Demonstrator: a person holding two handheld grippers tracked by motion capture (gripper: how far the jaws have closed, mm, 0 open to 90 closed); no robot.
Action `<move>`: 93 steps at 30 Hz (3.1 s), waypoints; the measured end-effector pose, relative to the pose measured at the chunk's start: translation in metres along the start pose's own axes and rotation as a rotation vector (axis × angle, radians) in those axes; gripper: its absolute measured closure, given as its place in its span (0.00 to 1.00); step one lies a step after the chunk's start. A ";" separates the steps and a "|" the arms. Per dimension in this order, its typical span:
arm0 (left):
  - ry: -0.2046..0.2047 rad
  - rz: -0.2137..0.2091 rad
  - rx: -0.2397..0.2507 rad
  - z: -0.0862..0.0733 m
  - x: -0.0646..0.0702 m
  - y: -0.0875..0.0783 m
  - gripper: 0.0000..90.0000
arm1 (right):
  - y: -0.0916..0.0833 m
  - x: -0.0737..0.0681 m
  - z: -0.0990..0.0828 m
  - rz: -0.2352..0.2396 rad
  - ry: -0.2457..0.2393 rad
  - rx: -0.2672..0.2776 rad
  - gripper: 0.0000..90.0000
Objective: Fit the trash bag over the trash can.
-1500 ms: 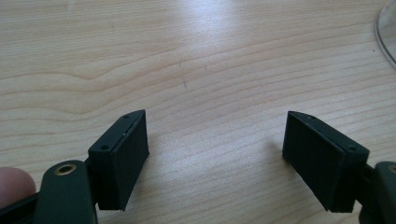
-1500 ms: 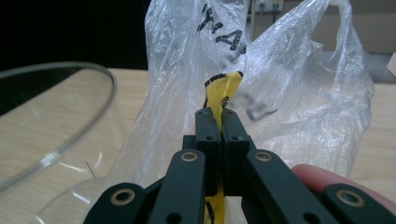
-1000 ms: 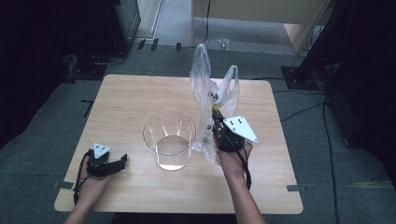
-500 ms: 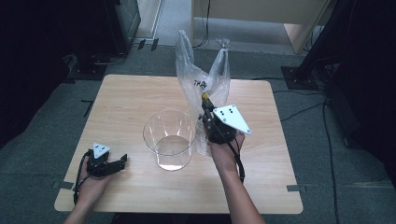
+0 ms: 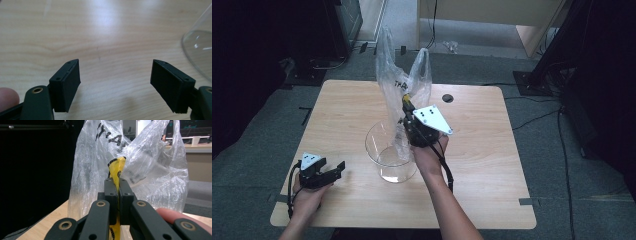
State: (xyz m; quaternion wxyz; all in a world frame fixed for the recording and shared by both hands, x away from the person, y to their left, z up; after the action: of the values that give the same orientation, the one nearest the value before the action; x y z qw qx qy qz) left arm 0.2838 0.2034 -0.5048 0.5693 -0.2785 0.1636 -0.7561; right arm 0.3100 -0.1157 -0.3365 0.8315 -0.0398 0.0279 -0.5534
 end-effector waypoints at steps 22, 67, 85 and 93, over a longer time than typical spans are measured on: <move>0.093 -0.282 0.266 0.057 0.091 -0.067 0.28 | 0.034 -0.015 -0.017 0.018 -0.030 -0.052 0.97; 0.208 -0.396 0.149 0.062 0.145 -0.030 0.44 | 0.001 -0.004 -0.030 0.153 -0.099 -0.090 0.98; 0.088 -0.362 0.261 0.085 0.116 -0.044 0.34 | -0.035 0.002 -0.055 0.288 -0.177 -0.167 0.31; 0.077 -0.334 0.285 0.102 0.118 -0.045 0.33 | -0.035 0.020 -0.046 0.196 -0.117 -0.172 0.35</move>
State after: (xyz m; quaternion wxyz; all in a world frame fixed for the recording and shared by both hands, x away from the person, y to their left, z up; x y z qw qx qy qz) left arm 0.2877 0.1111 -0.3713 0.4631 -0.1893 0.0281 -0.8654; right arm 0.2814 -0.1497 -0.3784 0.8753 -0.1402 0.0303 -0.4618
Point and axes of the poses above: each handheld gripper's, and its own axes: y roughly forward along the jaws, z roughly out of its top, x roughly to its right, the point moved 1 cm from there along y, roughly forward along the jaws, and after that the axes turned 7 degrees about -y, right-handed, at the moved point
